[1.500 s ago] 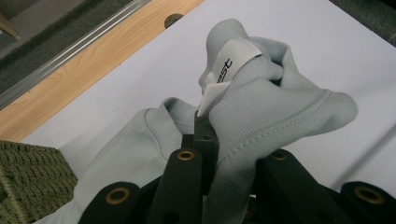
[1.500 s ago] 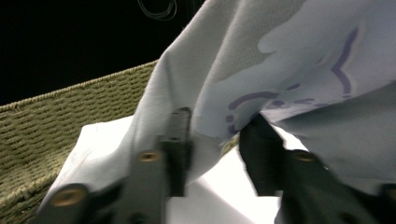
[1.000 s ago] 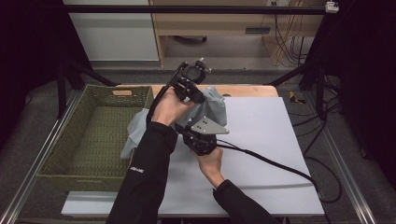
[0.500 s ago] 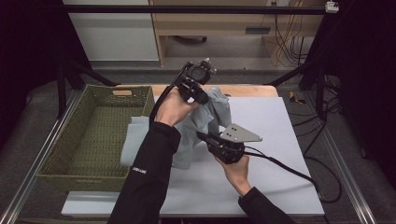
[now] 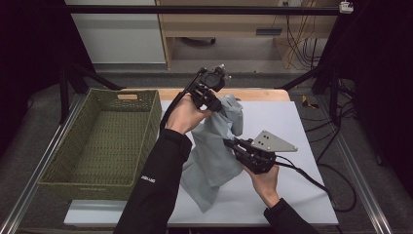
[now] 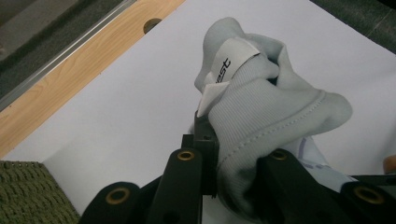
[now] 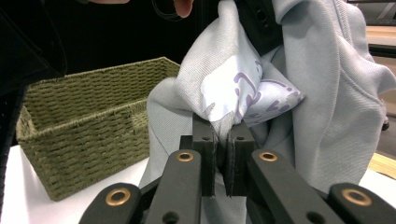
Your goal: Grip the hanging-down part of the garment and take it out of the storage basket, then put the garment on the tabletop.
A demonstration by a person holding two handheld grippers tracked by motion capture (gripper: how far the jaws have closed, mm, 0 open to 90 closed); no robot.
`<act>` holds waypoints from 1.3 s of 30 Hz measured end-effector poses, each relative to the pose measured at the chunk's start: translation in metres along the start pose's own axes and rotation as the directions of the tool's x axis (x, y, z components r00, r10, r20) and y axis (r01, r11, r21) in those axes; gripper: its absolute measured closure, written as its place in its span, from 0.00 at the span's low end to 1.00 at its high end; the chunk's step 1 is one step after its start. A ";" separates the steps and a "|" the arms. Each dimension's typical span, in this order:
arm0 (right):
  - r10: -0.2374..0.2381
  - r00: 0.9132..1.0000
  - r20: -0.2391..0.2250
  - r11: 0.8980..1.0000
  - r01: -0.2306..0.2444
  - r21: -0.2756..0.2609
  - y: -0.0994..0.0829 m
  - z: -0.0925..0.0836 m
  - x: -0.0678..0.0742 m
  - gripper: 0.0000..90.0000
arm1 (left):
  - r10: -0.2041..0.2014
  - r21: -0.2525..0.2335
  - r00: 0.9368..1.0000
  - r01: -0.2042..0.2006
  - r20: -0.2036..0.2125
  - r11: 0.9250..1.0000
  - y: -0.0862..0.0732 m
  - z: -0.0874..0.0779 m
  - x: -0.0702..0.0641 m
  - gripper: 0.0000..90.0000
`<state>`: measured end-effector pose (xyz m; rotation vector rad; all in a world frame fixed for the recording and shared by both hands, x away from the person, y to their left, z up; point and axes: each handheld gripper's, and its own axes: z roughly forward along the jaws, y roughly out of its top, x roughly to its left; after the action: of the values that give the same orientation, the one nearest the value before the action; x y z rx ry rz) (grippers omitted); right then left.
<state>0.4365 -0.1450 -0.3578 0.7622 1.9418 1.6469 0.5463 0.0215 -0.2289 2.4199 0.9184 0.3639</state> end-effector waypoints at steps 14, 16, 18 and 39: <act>-0.014 0.999 0.040 0.999 0.015 -0.048 -0.014 -0.011 -0.002 0.31 | 0.011 -0.008 1.000 -0.011 0.004 1.000 -0.008 0.012 -0.003 0.91; 0.008 0.998 0.066 0.999 -0.005 -0.054 -0.015 -0.018 -0.006 0.19 | 0.017 -0.006 1.000 -0.017 0.013 1.000 -0.009 0.014 -0.004 0.91; 0.032 0.996 0.085 0.999 -0.028 -0.045 -0.018 -0.025 -0.011 0.13 | 0.021 -0.012 1.000 -0.021 0.017 1.000 -0.009 0.015 -0.006 0.91; 0.155 0.966 0.209 0.987 -0.145 -0.063 -0.051 -0.075 -0.053 0.00 | 0.021 -0.027 0.999 -0.020 0.041 0.999 -0.027 0.030 -0.007 0.91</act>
<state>0.4192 -0.2415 -0.3960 1.0446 1.7264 1.6163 0.5390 0.0231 -0.2689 2.4056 0.8663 0.3300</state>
